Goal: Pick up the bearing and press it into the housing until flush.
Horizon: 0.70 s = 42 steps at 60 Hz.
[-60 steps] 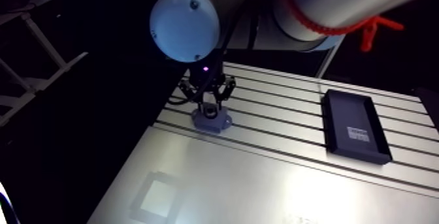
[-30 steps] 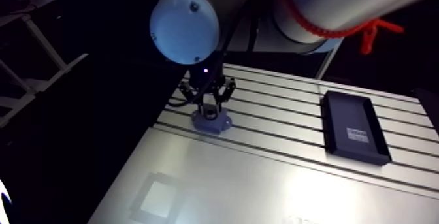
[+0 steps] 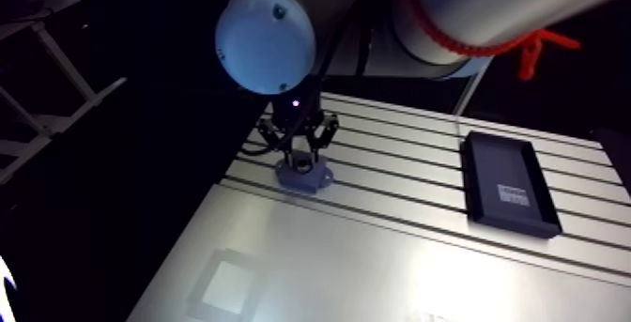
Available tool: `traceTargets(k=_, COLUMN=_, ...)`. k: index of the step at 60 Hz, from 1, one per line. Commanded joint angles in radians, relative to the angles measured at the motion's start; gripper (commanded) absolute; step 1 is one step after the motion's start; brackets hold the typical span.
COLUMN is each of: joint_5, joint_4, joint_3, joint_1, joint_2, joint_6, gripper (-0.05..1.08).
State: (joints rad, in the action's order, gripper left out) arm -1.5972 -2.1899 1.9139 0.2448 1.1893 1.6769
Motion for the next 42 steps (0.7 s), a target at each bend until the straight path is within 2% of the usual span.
traceTargets(k=1, joint_5=0.0, joint_4=0.0, joint_3=0.004, joint_1=-0.001, joint_2=0.0, joint_6=-0.001, gripper=0.65)
traceTargets(k=42, joint_5=-0.002, joint_4=-0.002, joint_3=0.004, joint_1=0.001, joint_2=-0.003, joint_6=-0.001, gripper=0.65)
